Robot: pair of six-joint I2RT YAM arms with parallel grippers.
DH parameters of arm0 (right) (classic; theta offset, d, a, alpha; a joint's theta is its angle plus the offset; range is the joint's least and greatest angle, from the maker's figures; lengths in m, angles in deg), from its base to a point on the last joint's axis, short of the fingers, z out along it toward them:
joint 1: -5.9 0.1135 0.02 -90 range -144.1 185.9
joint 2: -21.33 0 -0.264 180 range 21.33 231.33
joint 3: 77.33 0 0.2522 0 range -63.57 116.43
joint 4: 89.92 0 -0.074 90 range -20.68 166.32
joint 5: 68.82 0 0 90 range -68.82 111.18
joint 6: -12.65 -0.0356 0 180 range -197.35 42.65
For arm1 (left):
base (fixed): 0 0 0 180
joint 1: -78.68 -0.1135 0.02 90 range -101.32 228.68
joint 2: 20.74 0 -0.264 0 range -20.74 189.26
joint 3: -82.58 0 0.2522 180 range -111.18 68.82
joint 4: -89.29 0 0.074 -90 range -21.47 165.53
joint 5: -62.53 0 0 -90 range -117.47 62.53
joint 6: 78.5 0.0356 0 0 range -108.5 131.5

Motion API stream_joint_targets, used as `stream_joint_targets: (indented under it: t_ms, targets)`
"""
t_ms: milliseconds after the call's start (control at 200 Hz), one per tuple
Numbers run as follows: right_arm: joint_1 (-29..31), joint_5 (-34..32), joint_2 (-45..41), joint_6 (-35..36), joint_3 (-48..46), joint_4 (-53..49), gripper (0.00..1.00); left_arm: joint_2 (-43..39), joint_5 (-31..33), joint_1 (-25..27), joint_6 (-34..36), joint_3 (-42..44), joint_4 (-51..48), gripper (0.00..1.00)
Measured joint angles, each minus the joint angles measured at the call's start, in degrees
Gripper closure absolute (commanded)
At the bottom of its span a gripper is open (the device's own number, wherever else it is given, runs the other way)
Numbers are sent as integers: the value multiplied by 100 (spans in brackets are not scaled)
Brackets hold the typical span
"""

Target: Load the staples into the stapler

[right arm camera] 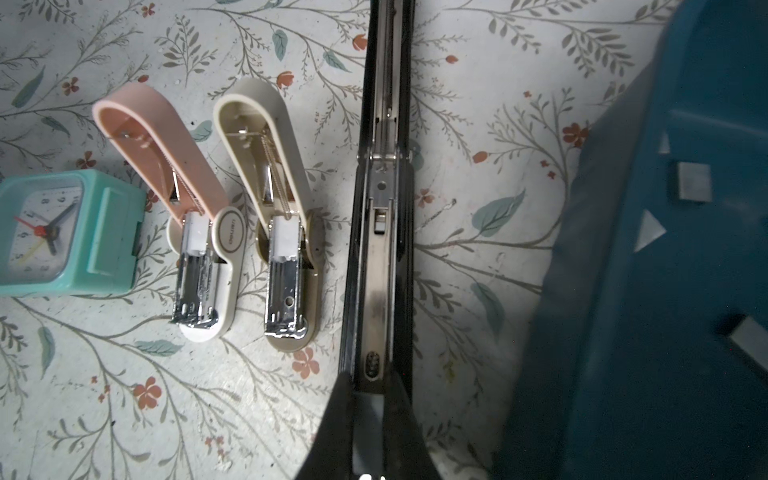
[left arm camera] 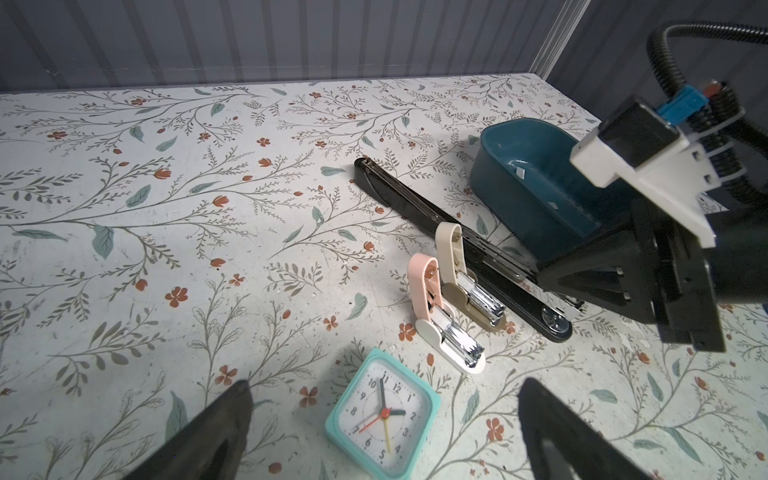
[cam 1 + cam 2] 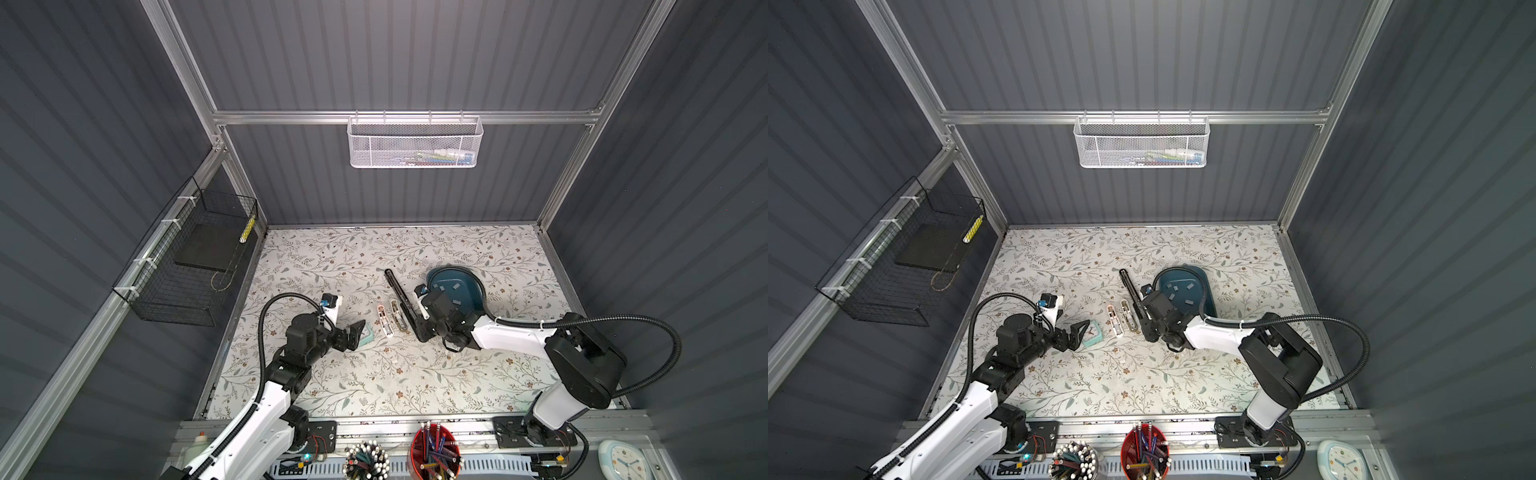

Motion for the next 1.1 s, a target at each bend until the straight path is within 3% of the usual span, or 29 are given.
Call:
stream_joint_targets:
  t_ms: [530,1096]
  targets:
    - [0,35,109,-50,120,-61,86,24,-2,0,2,0,0,0]
    - [0,-116,457,79,566,-402,79,24,-2,0,2,0,2,0]
